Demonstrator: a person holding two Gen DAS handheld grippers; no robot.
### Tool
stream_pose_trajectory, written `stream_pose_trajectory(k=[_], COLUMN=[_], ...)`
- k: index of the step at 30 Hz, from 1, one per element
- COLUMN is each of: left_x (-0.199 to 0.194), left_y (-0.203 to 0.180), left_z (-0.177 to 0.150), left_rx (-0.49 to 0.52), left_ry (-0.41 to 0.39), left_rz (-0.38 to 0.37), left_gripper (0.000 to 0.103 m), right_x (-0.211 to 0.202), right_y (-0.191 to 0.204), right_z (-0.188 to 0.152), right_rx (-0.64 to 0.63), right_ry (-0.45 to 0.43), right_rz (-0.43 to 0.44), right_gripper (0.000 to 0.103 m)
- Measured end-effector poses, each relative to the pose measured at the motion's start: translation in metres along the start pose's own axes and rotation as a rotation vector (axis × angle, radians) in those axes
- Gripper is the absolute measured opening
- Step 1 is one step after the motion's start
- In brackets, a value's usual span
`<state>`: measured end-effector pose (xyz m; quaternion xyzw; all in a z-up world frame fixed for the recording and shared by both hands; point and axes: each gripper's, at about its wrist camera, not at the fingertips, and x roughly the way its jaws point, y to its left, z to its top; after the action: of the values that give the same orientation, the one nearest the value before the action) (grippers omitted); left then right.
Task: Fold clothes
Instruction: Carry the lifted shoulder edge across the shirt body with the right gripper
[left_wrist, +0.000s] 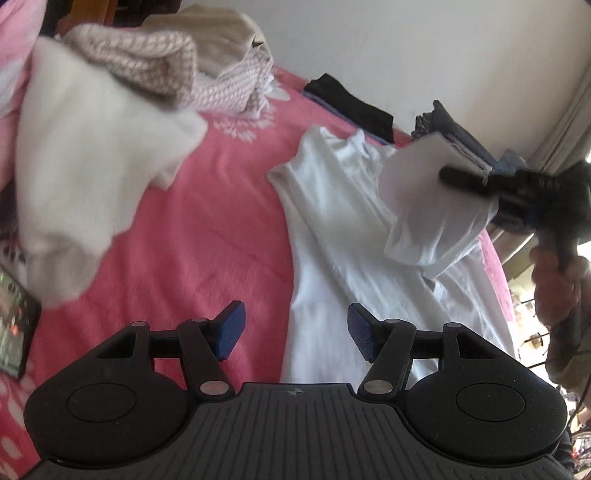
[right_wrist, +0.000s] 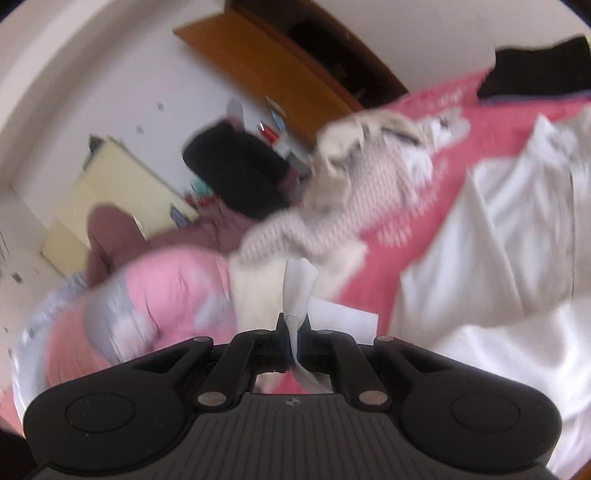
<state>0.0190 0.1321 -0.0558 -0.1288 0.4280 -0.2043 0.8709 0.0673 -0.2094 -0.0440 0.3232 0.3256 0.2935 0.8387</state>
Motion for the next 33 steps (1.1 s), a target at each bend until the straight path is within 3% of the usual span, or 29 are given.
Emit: stream_pose_trajectory(k=[18, 19, 22, 23, 33], left_x=[-0.004, -0.004, -0.003, -0.002, 0.003], left_y=[0.018, 0.017, 0.015, 0.015, 0.011], left_z=[-0.021, -0.021, -0.023, -0.023, -0.024], left_rx=[-0.054, -0.047, -0.027, -0.022, 0.001], left_ry=[0.025, 0.025, 0.029, 0.031, 0.044], left_rz=[0.057, 0.060, 0.069, 0.071, 0.077], left_gripper=[0.062, 0.062, 0.063, 0.063, 0.064], right_x=[0.038, 0.039, 0.040, 0.039, 0.025], right_y=[0.015, 0.014, 0.015, 0.016, 0.024], right_z=[-0.105, -0.110, -0.122, -0.126, -0.140], right_rx=[-0.157, -0.159, -0.166, -0.168, -0.143], right_ry=[0.258, 0.275, 0.306, 0.307, 0.322], right_rz=[-0.164, -0.173, -0.201, -0.207, -0.227], right_gripper=[0.008, 0.013, 0.042, 0.046, 0.059])
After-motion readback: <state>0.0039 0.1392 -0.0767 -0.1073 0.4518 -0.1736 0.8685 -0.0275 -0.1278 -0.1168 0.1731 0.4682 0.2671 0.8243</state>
